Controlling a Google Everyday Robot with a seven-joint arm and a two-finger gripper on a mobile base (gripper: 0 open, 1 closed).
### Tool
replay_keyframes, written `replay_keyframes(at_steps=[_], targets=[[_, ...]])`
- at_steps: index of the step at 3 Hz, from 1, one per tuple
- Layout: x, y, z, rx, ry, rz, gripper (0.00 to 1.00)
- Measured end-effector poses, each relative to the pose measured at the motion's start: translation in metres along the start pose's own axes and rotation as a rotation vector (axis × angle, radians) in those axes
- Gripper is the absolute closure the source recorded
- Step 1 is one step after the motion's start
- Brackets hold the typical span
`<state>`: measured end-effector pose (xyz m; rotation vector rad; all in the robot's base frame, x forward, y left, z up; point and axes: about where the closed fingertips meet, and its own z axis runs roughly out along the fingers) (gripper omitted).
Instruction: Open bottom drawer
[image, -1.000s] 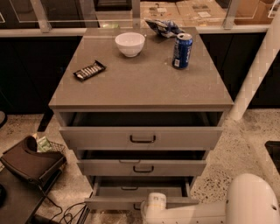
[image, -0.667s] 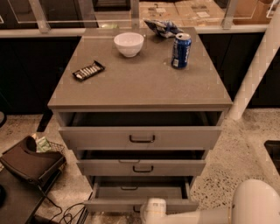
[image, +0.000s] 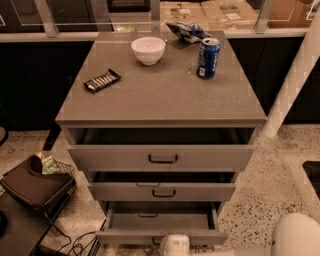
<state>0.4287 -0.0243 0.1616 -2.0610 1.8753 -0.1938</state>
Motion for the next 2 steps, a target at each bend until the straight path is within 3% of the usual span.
replay_keyframes(at_steps=[2], targets=[[-0.002, 0.012, -0.007, 0.027, 0.016, 0.019, 1.0]])
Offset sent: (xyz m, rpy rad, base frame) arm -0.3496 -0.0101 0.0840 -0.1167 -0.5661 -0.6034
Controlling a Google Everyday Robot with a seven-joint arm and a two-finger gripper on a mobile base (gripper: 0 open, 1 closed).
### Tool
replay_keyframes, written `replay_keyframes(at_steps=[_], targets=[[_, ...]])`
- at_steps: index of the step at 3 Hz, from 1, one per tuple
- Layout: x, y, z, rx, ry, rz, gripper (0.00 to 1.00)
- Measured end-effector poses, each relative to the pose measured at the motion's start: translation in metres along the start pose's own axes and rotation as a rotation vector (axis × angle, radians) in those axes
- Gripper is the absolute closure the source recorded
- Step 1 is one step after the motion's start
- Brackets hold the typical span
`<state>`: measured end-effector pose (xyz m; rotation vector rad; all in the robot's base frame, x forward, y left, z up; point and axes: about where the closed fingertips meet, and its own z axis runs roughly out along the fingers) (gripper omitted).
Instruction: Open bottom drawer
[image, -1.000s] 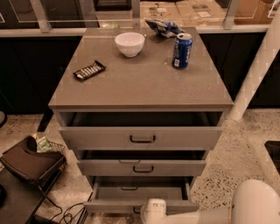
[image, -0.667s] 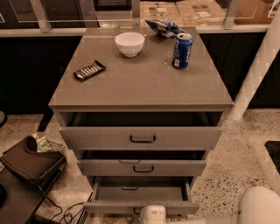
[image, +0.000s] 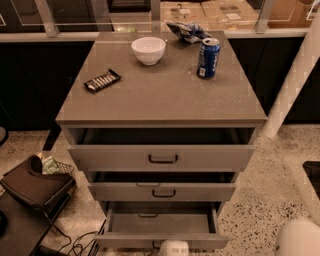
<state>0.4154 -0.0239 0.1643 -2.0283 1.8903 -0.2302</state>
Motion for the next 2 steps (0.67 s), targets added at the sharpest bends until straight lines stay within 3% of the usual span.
replay_keyframes(at_steps=[2], targets=[[-0.003, 0.018, -0.014, 0.048, 0.025, 0.027, 1.0]])
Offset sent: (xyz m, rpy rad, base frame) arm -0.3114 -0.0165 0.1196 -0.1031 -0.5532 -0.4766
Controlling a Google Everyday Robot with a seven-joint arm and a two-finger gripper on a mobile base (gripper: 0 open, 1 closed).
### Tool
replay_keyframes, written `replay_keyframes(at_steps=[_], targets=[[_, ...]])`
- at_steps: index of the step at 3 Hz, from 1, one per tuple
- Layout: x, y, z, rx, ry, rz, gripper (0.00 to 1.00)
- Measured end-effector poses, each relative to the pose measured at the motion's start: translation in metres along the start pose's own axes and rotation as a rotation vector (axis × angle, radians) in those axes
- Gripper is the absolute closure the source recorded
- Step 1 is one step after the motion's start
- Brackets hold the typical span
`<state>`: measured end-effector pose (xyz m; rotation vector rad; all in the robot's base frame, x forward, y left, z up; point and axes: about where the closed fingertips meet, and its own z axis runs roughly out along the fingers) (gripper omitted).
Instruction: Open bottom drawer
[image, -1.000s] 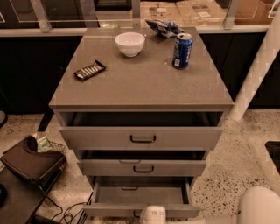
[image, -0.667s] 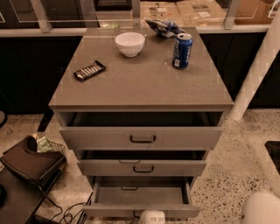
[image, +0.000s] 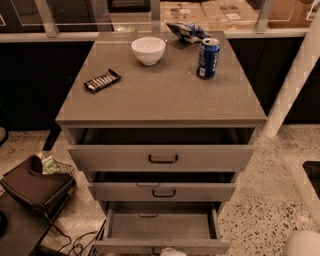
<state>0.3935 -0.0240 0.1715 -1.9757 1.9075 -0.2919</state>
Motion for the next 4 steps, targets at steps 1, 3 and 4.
replay_keyframes(at_steps=[1, 3, 4], targets=[[-0.001, 0.012, -0.016, 0.025, 0.001, 0.01, 1.0], [-0.003, 0.003, -0.029, 0.006, 0.01, -0.009, 1.0], [-0.007, -0.022, -0.051, -0.025, 0.015, -0.055, 1.0]])
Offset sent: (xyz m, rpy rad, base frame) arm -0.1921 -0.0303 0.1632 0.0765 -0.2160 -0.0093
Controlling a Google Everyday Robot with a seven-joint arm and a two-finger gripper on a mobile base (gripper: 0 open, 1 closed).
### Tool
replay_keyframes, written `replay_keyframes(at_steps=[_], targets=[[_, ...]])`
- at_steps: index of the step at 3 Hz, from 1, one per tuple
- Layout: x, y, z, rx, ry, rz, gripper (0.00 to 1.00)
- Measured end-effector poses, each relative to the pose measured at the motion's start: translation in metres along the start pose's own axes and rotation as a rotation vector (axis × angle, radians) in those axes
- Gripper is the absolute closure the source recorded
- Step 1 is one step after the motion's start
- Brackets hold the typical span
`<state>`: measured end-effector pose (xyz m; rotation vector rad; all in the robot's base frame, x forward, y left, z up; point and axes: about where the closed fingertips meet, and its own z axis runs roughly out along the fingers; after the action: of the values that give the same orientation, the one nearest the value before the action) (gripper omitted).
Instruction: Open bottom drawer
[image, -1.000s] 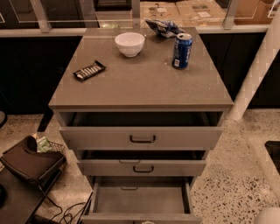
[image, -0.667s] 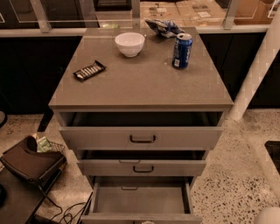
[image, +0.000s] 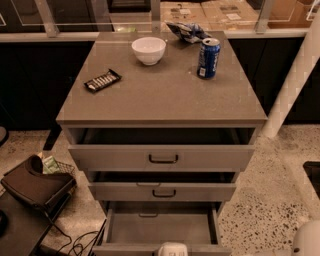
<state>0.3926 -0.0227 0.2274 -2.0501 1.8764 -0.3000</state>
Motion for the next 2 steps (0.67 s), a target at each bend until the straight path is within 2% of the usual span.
replay_keyframes(at_steps=[1, 2], targets=[[0.005, -0.026, -0.028, -0.035, -0.006, -0.027, 1.0], [0.018, -0.058, -0.046, -0.026, -0.029, -0.063, 1.0]])
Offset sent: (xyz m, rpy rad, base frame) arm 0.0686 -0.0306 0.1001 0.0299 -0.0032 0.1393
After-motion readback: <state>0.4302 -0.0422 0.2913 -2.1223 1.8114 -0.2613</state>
